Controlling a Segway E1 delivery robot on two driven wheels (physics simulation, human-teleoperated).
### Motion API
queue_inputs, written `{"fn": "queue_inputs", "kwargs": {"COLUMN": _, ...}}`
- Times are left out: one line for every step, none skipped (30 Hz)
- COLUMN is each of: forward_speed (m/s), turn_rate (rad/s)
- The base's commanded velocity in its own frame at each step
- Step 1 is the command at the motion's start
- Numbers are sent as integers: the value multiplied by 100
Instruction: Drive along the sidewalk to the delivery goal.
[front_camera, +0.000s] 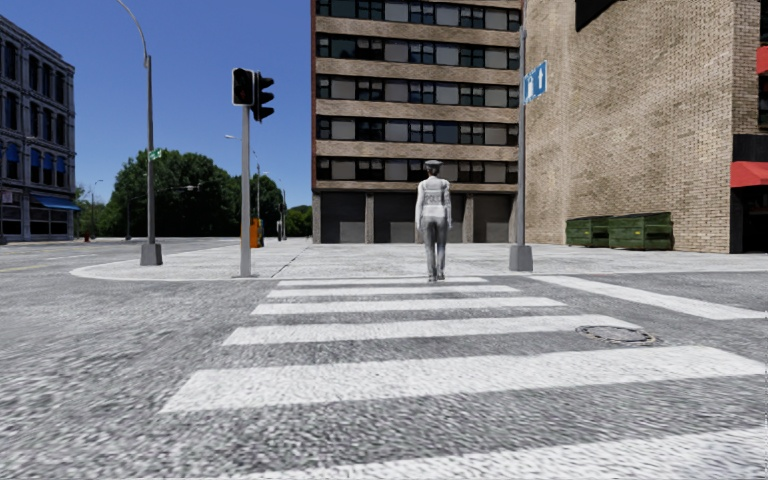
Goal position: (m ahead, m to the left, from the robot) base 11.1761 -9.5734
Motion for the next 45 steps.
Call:
{"fn": "queue_inputs", "kwargs": {"forward_speed": 132, "turn_rate": 0}}
{"fn": "queue_inputs", "kwargs": {"forward_speed": 136, "turn_rate": 0}}
{"fn": "queue_inputs", "kwargs": {"forward_speed": 147, "turn_rate": 0}}
{"fn": "queue_inputs", "kwargs": {"forward_speed": 147, "turn_rate": 0}}
{"fn": "queue_inputs", "kwargs": {"forward_speed": 154, "turn_rate": 0}}
{"fn": "queue_inputs", "kwargs": {"forward_speed": 158, "turn_rate": 0}}
{"fn": "queue_inputs", "kwargs": {"forward_speed": 160, "turn_rate": 0}}
{"fn": "queue_inputs", "kwargs": {"forward_speed": 161, "turn_rate": 0}}
{"fn": "queue_inputs", "kwargs": {"forward_speed": 161, "turn_rate": 0}}
{"fn": "queue_inputs", "kwargs": {"forward_speed": 161, "turn_rate": 0}}
{"fn": "queue_inputs", "kwargs": {"forward_speed": 161, "turn_rate": 0}}
{"fn": "queue_inputs", "kwargs": {"forward_speed": 161, "turn_rate": 0}}
{"fn": "queue_inputs", "kwargs": {"forward_speed": 162, "turn_rate": 0}}
{"fn": "queue_inputs", "kwargs": {"forward_speed": 162, "turn_rate": 0}}
{"fn": "queue_inputs", "kwargs": {"forward_speed": 162, "turn_rate": 0}}
{"fn": "queue_inputs", "kwargs": {"forward_speed": 168, "turn_rate": 0}}
{"fn": "queue_inputs", "kwargs": {"forward_speed": 200, "turn_rate": 0}}
{"fn": "queue_inputs", "kwargs": {"forward_speed": 200, "turn_rate": 0}}
{"fn": "queue_inputs", "kwargs": {"forward_speed": 200, "turn_rate": 0}}
{"fn": "queue_inputs", "kwargs": {"forward_speed": 200, "turn_rate": 0}}
{"fn": "queue_inputs", "kwargs": {"forward_speed": 200, "turn_rate": 0}}
{"fn": "queue_inputs", "kwargs": {"forward_speed": 200, "turn_rate": 0}}
{"fn": "queue_inputs", "kwargs": {"forward_speed": 200, "turn_rate": 0}}
{"fn": "queue_inputs", "kwargs": {"forward_speed": 200, "turn_rate": 0}}
{"fn": "queue_inputs", "kwargs": {"forward_speed": 200, "turn_rate": 0}}
{"fn": "queue_inputs", "kwargs": {"forward_speed": 200, "turn_rate": 0}}
{"fn": "queue_inputs", "kwargs": {"forward_speed": 200, "turn_rate": 0}}
{"fn": "queue_inputs", "kwargs": {"forward_speed": 200, "turn_rate": 0}}
{"fn": "queue_inputs", "kwargs": {"forward_speed": 200, "turn_rate": 0}}
{"fn": "queue_inputs", "kwargs": {"forward_speed": 200, "turn_rate": 0}}
{"fn": "queue_inputs", "kwargs": {"forward_speed": 200, "turn_rate": 0}}
{"fn": "queue_inputs", "kwargs": {"forward_speed": 200, "turn_rate": 0}}
{"fn": "queue_inputs", "kwargs": {"forward_speed": 200, "turn_rate": 0}}
{"fn": "queue_inputs", "kwargs": {"forward_speed": 200, "turn_rate": 0}}
{"fn": "queue_inputs", "kwargs": {"forward_speed": 200, "turn_rate": 0}}
{"fn": "queue_inputs", "kwargs": {"forward_speed": 200, "turn_rate": 0}}
{"fn": "queue_inputs", "kwargs": {"forward_speed": 200, "turn_rate": 0}}
{"fn": "queue_inputs", "kwargs": {"forward_speed": 200, "turn_rate": 0}}
{"fn": "queue_inputs", "kwargs": {"forward_speed": 200, "turn_rate": 0}}
{"fn": "queue_inputs", "kwargs": {"forward_speed": 200, "turn_rate": 0}}
{"fn": "queue_inputs", "kwargs": {"forward_speed": 200, "turn_rate": 0}}
{"fn": "queue_inputs", "kwargs": {"forward_speed": 200, "turn_rate": 0}}
{"fn": "queue_inputs", "kwargs": {"forward_speed": 200, "turn_rate": 0}}
{"fn": "queue_inputs", "kwargs": {"forward_speed": 200, "turn_rate": 0}}
{"fn": "queue_inputs", "kwargs": {"forward_speed": 200, "turn_rate": 0}}
